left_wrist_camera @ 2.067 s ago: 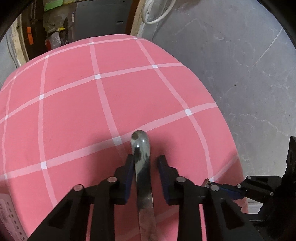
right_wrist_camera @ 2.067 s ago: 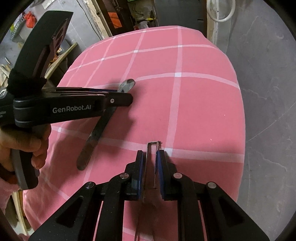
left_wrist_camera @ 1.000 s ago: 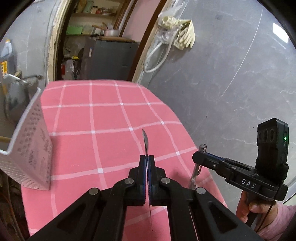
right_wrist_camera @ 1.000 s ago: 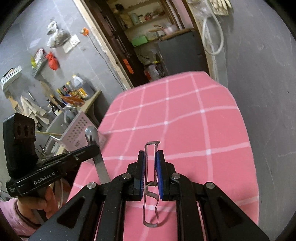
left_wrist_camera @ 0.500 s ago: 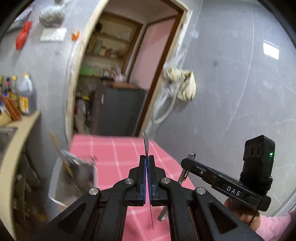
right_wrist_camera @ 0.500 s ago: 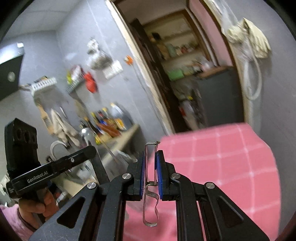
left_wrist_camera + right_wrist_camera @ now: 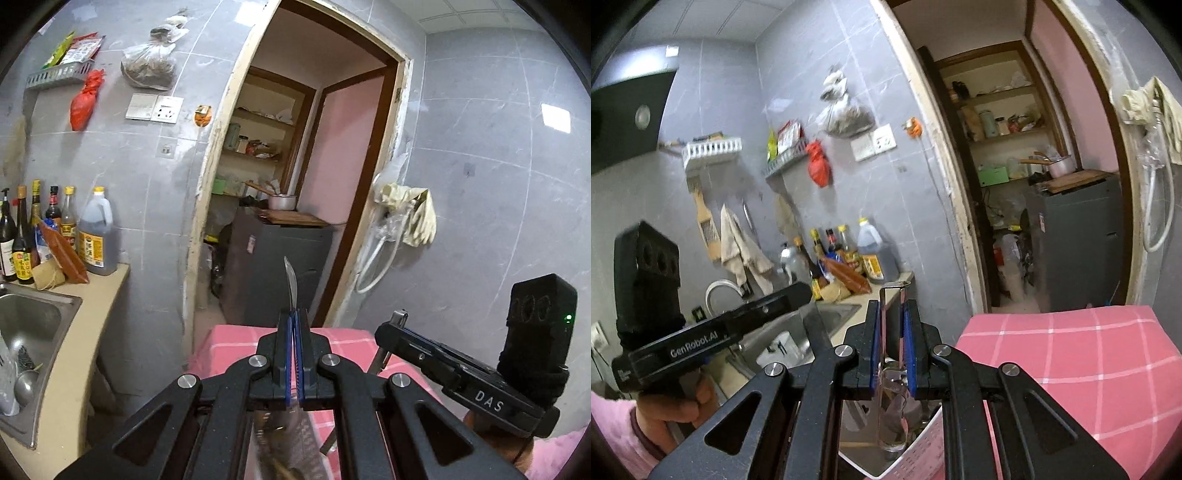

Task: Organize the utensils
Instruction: 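Lift the blade and peeler and carry both over the white caddy, then lower the blade into the caddy and open the left tool while the right releases the peeler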

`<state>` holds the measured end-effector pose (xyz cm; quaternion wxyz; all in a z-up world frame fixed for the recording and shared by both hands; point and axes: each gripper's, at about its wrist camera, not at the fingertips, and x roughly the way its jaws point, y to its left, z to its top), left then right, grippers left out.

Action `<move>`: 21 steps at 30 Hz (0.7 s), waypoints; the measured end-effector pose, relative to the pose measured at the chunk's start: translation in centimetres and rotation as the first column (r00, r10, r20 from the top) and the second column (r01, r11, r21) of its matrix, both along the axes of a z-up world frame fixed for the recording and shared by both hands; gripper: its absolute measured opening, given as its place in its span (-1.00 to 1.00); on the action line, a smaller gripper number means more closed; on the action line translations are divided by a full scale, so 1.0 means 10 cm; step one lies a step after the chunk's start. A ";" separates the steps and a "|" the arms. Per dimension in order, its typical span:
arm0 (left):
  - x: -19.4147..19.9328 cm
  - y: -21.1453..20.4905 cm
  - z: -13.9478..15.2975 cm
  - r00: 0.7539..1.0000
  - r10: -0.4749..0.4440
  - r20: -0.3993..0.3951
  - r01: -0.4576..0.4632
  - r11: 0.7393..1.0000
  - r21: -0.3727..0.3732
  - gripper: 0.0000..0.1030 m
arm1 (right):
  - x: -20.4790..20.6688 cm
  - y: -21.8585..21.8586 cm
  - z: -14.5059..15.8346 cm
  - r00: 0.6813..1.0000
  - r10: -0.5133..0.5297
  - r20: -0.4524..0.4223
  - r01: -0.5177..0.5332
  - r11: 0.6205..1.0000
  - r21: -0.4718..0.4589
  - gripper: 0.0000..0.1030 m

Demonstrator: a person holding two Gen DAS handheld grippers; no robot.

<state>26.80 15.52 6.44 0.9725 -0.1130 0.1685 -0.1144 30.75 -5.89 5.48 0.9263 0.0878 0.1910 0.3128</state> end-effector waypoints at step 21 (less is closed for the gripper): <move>-0.05 -0.01 -0.57 0.992 -0.069 -0.107 0.079 0.993 0.087 -0.94 | -0.06 0.12 -0.41 0.997 -0.005 -0.081 -0.004 0.994 -0.108 -0.76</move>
